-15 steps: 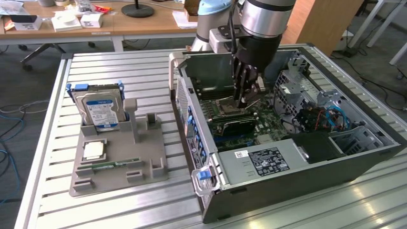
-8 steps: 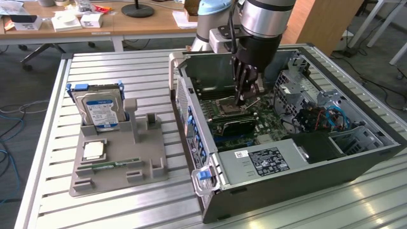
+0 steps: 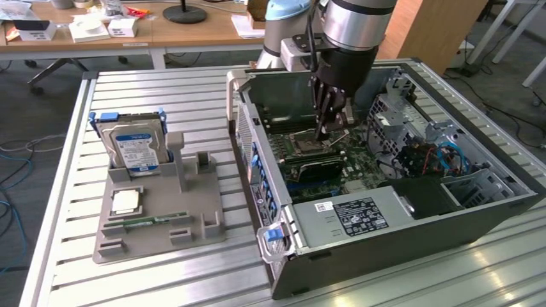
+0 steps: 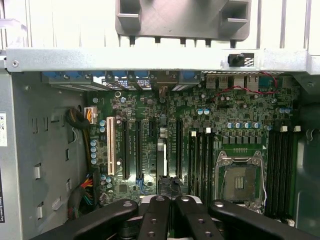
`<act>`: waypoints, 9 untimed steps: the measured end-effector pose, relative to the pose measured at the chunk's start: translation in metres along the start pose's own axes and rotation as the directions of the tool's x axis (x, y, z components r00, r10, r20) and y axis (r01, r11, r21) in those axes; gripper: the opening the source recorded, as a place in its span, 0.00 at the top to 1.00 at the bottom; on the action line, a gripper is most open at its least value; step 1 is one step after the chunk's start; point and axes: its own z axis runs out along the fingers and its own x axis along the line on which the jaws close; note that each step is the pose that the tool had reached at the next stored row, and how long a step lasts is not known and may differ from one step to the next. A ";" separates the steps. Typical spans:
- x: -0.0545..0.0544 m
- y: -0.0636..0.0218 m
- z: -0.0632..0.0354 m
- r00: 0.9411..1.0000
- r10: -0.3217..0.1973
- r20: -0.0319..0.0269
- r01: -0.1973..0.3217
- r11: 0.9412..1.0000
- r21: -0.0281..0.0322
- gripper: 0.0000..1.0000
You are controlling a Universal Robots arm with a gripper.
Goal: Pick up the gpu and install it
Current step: 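Press down on the gpu until it lock into place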
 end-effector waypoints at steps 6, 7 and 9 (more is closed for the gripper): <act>0.000 0.0000 0.0000 1.000 0.000 0.000 0.000 1.000 0.000 0.90; 0.000 0.0000 0.0000 1.000 0.000 0.000 0.000 1.000 0.000 0.90; 0.000 0.0000 0.0001 1.000 0.000 0.000 0.000 1.000 0.000 0.90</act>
